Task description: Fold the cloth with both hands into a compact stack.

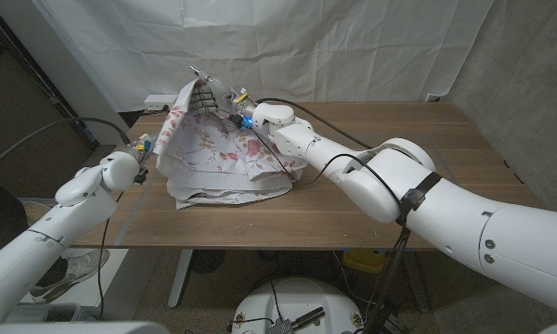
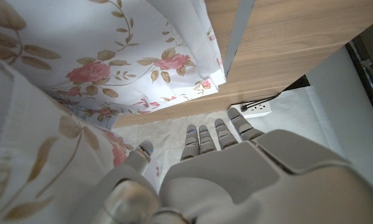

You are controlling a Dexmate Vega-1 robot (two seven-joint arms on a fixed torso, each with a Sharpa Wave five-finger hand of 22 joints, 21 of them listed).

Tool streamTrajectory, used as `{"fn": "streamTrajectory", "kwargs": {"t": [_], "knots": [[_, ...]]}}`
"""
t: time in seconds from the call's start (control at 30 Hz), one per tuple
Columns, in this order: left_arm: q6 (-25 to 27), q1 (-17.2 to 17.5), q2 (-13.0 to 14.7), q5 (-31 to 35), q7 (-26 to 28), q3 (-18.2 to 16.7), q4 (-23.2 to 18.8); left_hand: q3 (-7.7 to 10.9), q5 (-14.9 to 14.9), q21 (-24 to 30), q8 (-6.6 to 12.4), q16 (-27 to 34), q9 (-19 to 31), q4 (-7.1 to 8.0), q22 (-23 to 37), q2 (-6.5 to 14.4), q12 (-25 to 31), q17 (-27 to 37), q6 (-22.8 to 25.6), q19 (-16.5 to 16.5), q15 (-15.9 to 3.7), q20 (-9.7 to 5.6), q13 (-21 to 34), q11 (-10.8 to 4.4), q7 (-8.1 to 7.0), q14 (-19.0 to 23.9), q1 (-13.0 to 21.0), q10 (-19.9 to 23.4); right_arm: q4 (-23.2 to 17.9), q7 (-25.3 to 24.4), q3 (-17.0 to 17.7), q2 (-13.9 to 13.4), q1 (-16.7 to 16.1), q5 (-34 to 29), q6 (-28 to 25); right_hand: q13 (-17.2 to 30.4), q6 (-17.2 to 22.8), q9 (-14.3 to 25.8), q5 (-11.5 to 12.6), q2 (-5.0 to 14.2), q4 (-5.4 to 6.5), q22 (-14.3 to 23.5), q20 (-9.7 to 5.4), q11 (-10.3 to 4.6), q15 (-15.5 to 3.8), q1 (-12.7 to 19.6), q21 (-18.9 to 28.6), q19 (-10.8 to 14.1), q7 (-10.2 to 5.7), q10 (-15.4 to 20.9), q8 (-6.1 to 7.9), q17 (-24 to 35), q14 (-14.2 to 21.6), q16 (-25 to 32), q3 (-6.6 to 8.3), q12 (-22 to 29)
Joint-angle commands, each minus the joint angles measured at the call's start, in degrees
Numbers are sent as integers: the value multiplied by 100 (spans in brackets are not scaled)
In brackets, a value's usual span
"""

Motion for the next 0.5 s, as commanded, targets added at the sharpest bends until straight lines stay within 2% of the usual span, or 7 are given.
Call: {"fn": "streamTrajectory", "kwargs": {"t": [0.03,0.1,0.13,0.27,0.33,0.37,0.5], "knots": [[383,857,-609,381,1283,-978,-702,19,50,-1,25,27,10,-38,16,625,14,5,13,1,18,12,0,-41,-29,10,14,-16,538,208,52,113,274,-58,45,6,-26,-22,80,5,-6,10,13,-9,-27,-172,-111,-106,-19,-70,35,-28,-167,-46,-99,-50],[370,896,-800,468,1581,-1055,-710,12,46,-10,9,23,8,-54,13,590,2,3,-21,-13,26,37,-1,-45,-45,15,20,-43,603,207,46,138,315,-65,12,4,-30,-44,108,1,-23,9,3,-14,-102,-287,-213,-158,-27,-126,48,-86,-369,-86,-155,-94],[292,979,-1101,551,2170,-1194,-727,4,42,-18,-11,22,7,-69,11,559,-2,0,-70,-22,41,64,-2,-44,-62,25,26,-49,662,186,42,180,374,-55,-141,3,-48,-54,122,-3,-39,9,-19,-17,-132,-326,-276,-214,-27,-187,47,-123,-482,-107,-177,-126],[-96,995,-1817,659,3519,-1436,-634,-4,35,2,-12,65,0,-122,2,490,4,-8,-77,74,67,85,-5,-35,-78,201,61,-22,728,54,-43,254,496,-34,-587,-8,-190,-92,182,9,-121,6,-165,-56,-207,-394,-532,-409,-64,-452,25,-317,-888,-141,-226,-228],[-374,991,-2035,663,4000,-1534,-555,12,34,24,-15,78,-4,-163,-6,473,14,-17,-88,165,59,96,-7,-24,-99,298,99,16,735,-70,-99,290,535,-1,-804,-19,-332,-116,216,40,-176,5,-333,-93,-256,-400,-754,-625,-65,-644,7,-481,-1178,-145,-241,-264],[-503,991,-2108,661,4171,-1577,-522,16,33,30,-18,75,-5,-170,-7,470,13,-19,-97,189,59,94,-7,-25,-108,303,107,18,528,-85,-144,227,460,6,-944,-24,-411,-123,226,49,-192,5,-398,-122,-262,-402,-814,-661,-73,-741,-9,-536,-1296,-155,-246,-283],[-1088,952,-2313,601,4726,-1710,-332,41,32,32,-60,54,-9,-218,-16,456,-13,-28,-228,237,68,93,-10,-18,-129,325,154,-33,269,52,-324,129,390,-7,-1126,-40,-696,-146,258,88,-247,7,-484,-168,-229,-403,-1068,-845,-109,-1072,-39,-754,-1685,-152,-266,-308]]}}
